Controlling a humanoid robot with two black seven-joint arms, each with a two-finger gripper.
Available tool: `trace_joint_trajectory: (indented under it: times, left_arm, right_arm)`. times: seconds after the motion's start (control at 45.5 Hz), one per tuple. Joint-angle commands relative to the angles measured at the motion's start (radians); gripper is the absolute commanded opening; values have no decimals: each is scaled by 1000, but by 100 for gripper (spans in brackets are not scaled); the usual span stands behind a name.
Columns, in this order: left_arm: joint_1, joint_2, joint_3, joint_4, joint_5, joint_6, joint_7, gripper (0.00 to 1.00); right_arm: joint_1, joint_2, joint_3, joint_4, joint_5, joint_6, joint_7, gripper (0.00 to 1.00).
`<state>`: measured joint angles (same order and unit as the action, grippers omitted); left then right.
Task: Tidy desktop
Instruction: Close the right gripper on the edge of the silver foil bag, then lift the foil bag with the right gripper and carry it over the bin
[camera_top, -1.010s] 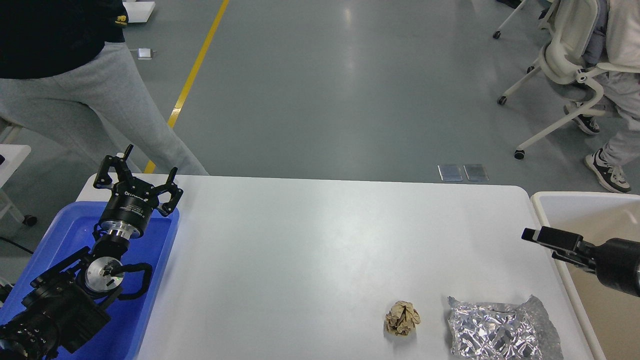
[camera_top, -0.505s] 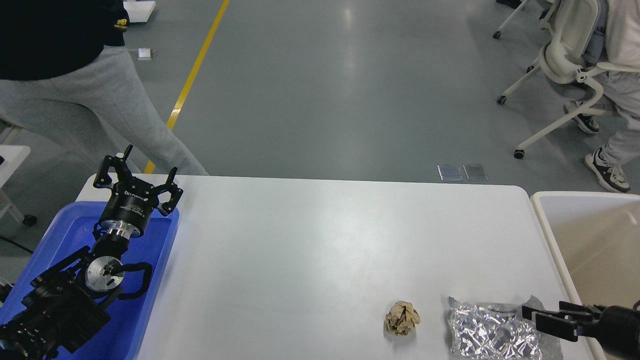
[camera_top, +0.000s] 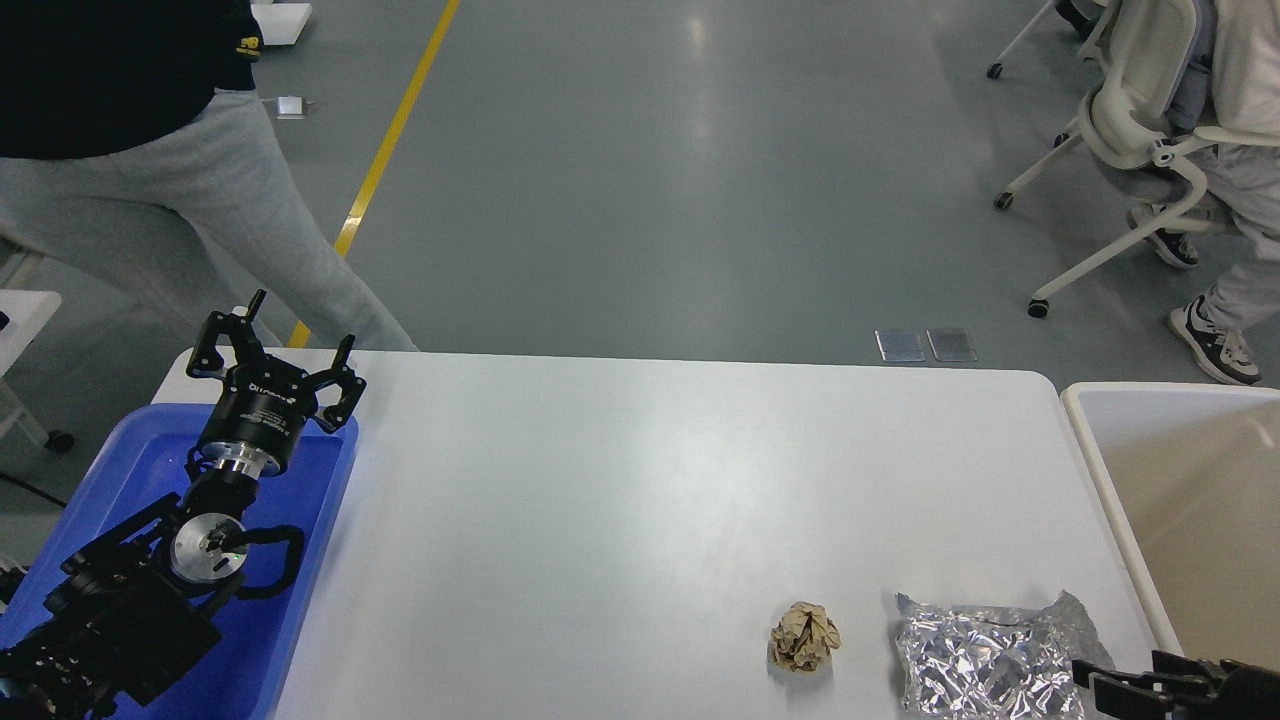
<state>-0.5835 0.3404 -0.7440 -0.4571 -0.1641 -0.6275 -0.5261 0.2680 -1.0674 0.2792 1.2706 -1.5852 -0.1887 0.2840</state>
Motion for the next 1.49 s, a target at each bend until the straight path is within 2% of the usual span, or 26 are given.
trace_joint_trajectory:
  times: [0.0,0.527,0.637,0.681,0.725,0.747,0.79,0.922,1.23,1.471]
  left_arm:
    - [-1,0,0,0,0,0,0,100]
    - [1,0,0,0,0,0,-2,100]
    - [1,0,0,0,0,0,0,100]
    - [-1,0,0,0,0,0,0,100]
    - [1,0,0,0,0,0,0,100]
    - [1,0,0,0,0,0,0,100]
    - [1,0,0,0,0,0,0,100]
    - [-1,0,0,0,0,0,0,100]
    - [-1,0,0,0,0,0,0,100]
    - [-1,0,0,0,0,0,0,100]
  right_arm:
    - [0,75,-11,-85,82,-11,-14,100]
    - [-1,155,-12,-178,80,-20,-6,100]
    - [-3,156,-12,-178,80,-64,-5,96]
    - [-1,158,-12,-180,80,-87,-5,86]
    - [0,158,-12,-180,77,-98,-3,81]
    - [-1,158,-12,-177,79,-97,-5,74]
    - [-7,161,-14,-171,79,-94,-5,44]
    - [5,159,-77,-174,79,-90,-5,0]
    - [40,161,-129,-174,90,-92,-6,0]
    - [66,155,-129,-172,217,-94,-5,0]
